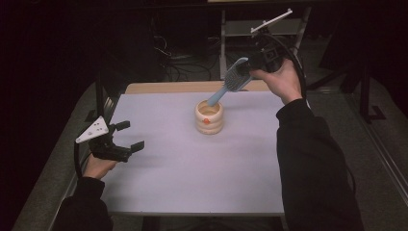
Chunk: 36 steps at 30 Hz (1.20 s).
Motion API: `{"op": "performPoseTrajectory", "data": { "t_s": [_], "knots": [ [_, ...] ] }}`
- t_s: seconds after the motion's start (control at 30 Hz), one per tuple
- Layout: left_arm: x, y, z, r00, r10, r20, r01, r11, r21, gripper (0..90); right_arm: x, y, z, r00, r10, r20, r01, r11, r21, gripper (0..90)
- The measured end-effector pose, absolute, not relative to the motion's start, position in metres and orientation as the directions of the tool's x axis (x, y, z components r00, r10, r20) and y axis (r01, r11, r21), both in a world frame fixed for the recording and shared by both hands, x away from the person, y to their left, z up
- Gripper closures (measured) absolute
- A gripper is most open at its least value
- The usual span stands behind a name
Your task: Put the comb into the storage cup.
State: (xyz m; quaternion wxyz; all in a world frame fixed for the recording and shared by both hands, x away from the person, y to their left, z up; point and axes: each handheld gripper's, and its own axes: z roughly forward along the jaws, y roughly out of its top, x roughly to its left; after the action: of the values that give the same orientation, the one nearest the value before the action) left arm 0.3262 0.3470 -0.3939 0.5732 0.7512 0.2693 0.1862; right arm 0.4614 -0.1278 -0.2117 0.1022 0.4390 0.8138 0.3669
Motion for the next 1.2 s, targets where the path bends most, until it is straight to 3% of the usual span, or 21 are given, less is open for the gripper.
{"op": "performPoseTrajectory", "data": {
  "t_s": [0.33, 1.2],
  "knots": [
    [0.320, 0.362, -0.402, 0.761, 0.647, -0.053, 0.187, -0.140, 0.972, 0.0, 0.466, -0.115, -0.222, -0.601, 0.786, 0.142, 0.649, 0.376, 0.662, 57.8],
    [0.308, 0.366, -0.425, 0.750, 0.660, -0.048, 0.214, -0.173, 0.961, 0.0, 0.477, -0.089, -0.257, -0.619, 0.776, 0.120, 0.662, 0.433, 0.611, 57.8]
  ]
}}
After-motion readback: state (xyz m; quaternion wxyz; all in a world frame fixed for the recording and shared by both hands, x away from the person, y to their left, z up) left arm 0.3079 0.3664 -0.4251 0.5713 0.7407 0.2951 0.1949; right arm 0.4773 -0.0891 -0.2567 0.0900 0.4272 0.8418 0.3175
